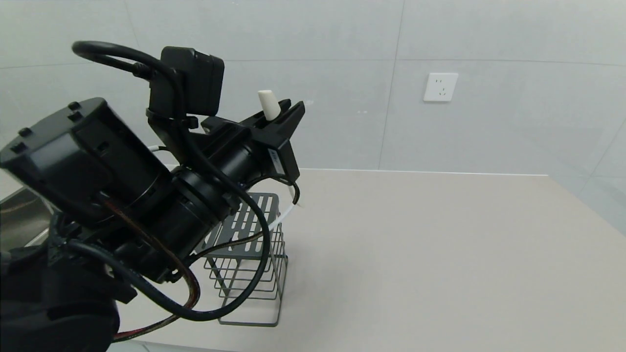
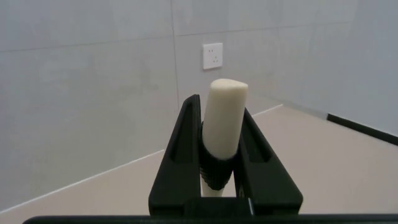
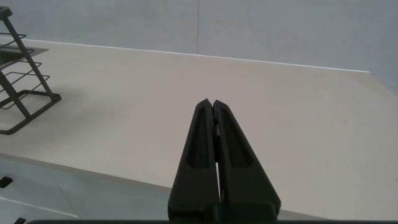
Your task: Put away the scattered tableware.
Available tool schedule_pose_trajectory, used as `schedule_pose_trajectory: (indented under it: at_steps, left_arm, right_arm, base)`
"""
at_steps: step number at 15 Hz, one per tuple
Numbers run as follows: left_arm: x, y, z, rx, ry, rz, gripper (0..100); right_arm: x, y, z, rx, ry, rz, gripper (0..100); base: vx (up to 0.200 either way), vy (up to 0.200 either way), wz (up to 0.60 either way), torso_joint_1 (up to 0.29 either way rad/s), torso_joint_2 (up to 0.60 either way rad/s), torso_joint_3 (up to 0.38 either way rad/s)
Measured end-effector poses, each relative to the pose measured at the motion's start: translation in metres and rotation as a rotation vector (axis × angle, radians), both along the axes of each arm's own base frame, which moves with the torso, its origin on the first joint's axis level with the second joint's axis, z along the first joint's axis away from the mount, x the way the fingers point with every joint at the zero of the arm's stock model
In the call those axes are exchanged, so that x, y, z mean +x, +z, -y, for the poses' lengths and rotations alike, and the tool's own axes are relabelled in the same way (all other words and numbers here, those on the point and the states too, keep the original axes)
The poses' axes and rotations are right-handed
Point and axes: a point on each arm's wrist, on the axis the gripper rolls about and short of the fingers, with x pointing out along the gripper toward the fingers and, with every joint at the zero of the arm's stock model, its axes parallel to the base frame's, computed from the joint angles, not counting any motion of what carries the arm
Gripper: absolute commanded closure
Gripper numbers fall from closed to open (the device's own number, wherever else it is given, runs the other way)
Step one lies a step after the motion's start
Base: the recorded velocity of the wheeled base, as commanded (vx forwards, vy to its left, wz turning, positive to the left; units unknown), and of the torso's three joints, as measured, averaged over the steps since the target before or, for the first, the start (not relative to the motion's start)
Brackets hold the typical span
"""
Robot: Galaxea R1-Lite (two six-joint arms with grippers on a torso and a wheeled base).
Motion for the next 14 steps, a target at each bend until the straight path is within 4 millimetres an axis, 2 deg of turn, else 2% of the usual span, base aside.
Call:
schedule_pose_trajectory:
  at_steps: [6,14]
  left_arm:
    - [0.0016,-0.0046,0.0046,0.111,0.057,0.019,100]
    - [-0.0013,0.0003,-0.0006,0.102,0.068,0.049,100]
  right_arm:
    - [0.0000,0.0000,0.0002,-0.002,-0.008,0.000,100]
    - [0.0000,0.0000,0.0002,-0.003,-0.008,0.001,100]
  base:
    - [0.000,0.000,0.00,0.000,0.00,0.000]
    - [0.000,0.000,0.00,0.000,0.00,0.000]
